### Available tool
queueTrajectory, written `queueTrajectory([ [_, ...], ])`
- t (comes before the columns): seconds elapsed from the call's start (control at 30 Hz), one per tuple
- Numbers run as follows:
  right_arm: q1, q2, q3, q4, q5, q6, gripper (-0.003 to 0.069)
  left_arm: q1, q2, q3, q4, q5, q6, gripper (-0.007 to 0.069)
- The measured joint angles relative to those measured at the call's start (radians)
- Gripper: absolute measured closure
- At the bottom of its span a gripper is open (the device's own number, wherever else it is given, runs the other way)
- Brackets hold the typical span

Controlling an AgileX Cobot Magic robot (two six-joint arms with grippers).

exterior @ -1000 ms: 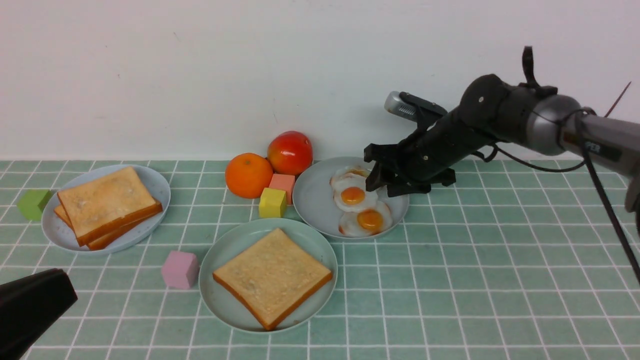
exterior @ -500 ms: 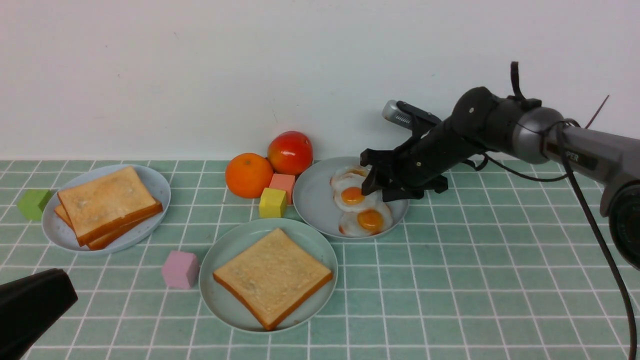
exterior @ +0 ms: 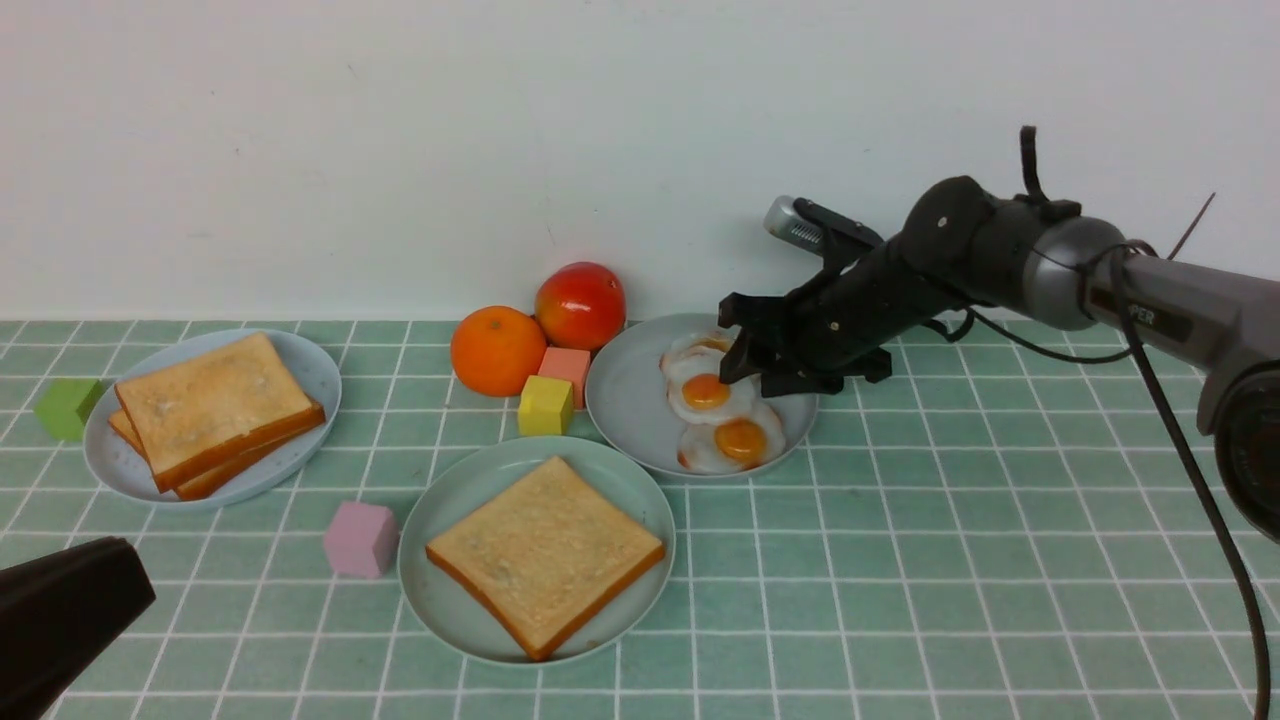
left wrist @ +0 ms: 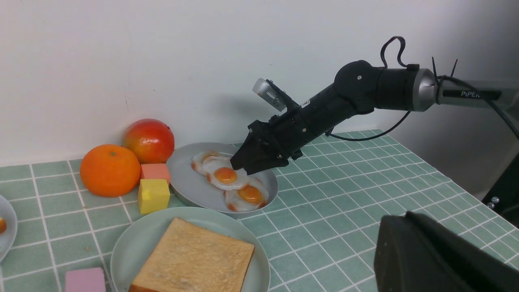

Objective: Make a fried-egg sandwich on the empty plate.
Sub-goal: Use the right arm to grab a fried egg, then use the right arm to place the fried egg on the slice of bread in the middle

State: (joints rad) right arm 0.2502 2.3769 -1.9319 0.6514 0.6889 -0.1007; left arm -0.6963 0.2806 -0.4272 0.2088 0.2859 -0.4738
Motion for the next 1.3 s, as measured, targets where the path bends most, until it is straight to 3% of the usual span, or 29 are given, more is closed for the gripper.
queueTrajectory([
  [0.43, 0.000, 0.020, -0.006, 0.051, -0.006, -0.007, 0.0317, 0.000, 0.000, 0.000, 0.000, 0.000, 0.000, 0.0634],
  [0.8, 0.000, 0.028, -0.006, 0.112, 0.005, -0.079, 0.0531, 0.000, 0.000, 0.000, 0.000, 0.000, 0.000, 0.0634],
  [1.0, 0.000, 0.008, -0.006, 0.111, 0.010, -0.081, 0.0559, 0.000, 0.000, 0.000, 0.000, 0.000, 0.000, 0.0634],
  [1.1, 0.000, -0.034, -0.005, 0.107, 0.025, -0.108, 0.0618, 0.000, 0.000, 0.000, 0.001, 0.016, 0.000, 0.0634],
  [1.3, 0.000, -0.166, -0.002, 0.074, 0.140, -0.178, 0.0621, 0.000, 0.000, 0.000, 0.046, 0.068, 0.000, 0.0629],
])
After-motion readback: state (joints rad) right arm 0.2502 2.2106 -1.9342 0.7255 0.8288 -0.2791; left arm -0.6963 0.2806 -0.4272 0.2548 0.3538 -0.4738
